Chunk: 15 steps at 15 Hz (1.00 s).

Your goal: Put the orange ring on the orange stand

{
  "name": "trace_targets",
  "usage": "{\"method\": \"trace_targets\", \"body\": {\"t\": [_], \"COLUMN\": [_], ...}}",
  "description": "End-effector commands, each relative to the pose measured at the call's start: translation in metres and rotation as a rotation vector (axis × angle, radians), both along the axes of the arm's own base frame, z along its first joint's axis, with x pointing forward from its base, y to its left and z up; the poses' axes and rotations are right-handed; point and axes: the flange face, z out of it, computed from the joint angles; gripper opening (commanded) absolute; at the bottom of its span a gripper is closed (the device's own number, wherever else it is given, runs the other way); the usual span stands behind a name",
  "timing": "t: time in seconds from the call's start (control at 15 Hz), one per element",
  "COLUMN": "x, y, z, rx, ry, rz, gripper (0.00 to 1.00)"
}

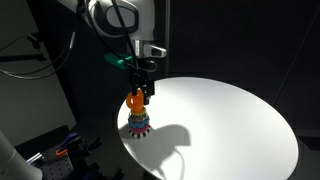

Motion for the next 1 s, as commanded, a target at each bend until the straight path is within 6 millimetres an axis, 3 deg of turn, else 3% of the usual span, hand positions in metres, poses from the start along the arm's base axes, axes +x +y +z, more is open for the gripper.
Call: {"method": "trace_targets", "body": {"t": [0.0, 0.93], "x": [-0.002, 0.009], "y": [-0.001, -0.003], "z": [0.015, 0.012], "rx": [-0.007, -0.002], "ry": [-0.024, -0.052], "rz": [0.01, 0.003], "gripper": [1.0, 1.0]}}
